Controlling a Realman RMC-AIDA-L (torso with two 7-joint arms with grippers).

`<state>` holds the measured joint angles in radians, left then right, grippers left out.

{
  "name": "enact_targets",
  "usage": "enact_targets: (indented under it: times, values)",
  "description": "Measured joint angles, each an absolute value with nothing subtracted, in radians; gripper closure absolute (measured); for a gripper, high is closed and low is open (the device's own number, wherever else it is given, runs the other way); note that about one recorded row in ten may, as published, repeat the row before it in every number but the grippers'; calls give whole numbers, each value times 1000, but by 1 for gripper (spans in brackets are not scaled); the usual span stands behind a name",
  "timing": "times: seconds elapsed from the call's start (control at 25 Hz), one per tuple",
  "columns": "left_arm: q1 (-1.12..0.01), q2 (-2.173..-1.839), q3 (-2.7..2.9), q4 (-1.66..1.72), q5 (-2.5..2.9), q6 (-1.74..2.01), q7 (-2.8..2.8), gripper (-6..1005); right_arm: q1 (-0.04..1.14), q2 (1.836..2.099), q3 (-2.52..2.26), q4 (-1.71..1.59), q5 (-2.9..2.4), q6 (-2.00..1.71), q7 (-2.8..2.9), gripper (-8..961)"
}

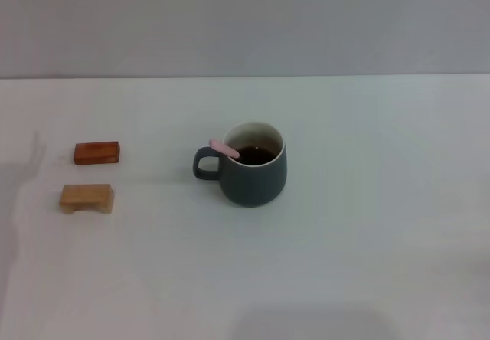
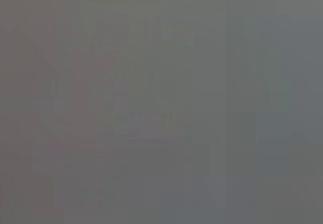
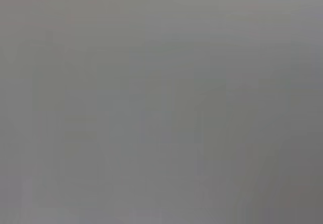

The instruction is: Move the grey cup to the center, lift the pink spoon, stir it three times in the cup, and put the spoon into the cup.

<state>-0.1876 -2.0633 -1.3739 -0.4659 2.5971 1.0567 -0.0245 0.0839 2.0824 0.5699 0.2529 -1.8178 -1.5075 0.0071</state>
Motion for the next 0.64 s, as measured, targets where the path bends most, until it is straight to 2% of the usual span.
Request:
enact_targets:
  times: [0.2,0.64]
  values:
    - [-231,-2068,-1401,-359,2597,1071,-30,172,88,2082,578,253,-1818,-1508,8,954]
    - [-219,-2069,-1403,-348,2596,1076,-31,172,88,2082,578,251,-1818,-1508,8,954]
